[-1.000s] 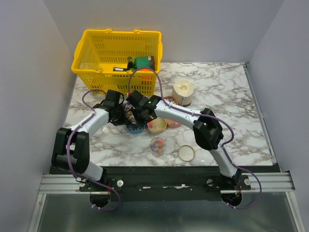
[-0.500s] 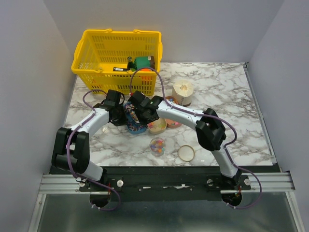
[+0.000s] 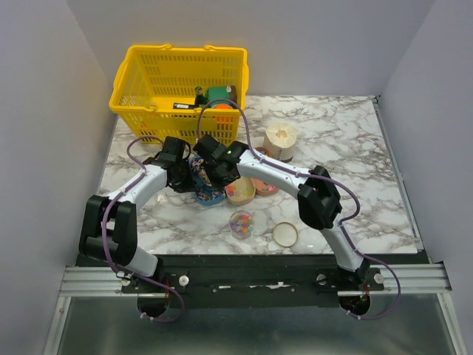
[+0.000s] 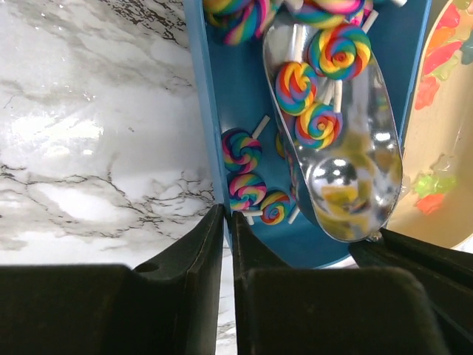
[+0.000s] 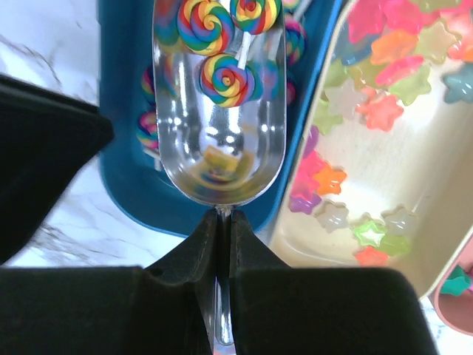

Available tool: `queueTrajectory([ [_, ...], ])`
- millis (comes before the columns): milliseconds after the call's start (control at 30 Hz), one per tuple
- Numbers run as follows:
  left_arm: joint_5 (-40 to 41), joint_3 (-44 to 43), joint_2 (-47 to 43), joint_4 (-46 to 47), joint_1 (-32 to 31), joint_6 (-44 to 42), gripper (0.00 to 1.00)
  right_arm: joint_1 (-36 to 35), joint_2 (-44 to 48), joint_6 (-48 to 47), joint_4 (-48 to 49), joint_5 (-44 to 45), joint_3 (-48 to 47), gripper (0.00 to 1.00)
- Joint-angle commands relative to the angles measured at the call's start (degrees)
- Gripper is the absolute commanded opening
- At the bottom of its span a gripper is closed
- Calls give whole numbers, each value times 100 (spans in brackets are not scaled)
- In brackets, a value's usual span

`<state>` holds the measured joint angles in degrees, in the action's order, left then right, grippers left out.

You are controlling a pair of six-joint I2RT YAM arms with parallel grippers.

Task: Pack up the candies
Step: Scoop the fake candies from the storage box.

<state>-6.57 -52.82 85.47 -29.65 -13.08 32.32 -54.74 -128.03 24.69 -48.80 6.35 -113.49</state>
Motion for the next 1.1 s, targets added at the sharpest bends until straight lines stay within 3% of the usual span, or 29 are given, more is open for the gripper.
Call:
queueTrajectory([
  [0, -55, -80, 4, -129, 16, -138, 19, 69, -599, 510, -1078, -283, -1007, 1],
  [300, -161, 61, 172, -199, 7, -190, 18, 253, -935, 1047, -1449, -609, -1053, 1],
  [500, -266, 149, 215, -164, -1, -208, 1, 315, -961, 1328, -1185, -539, -973, 1],
  [667, -284, 158, 198, -173, -63, -234, 0, 324, -865, 1329, -755, -327, -771, 1],
  [767, -266, 201, 128, -182, -98, -278, 0, 324, -671, 1267, -754, -608, -727, 1],
  [933, -126, 219, -13, -164, -195, -305, 0, 359, -487, 1170, -1254, -1793, -780, 1],
  [1067, -117, 210, -13, -129, -274, -305, 0, 350, -381, 1038, -1361, -2076, -534, 1],
])
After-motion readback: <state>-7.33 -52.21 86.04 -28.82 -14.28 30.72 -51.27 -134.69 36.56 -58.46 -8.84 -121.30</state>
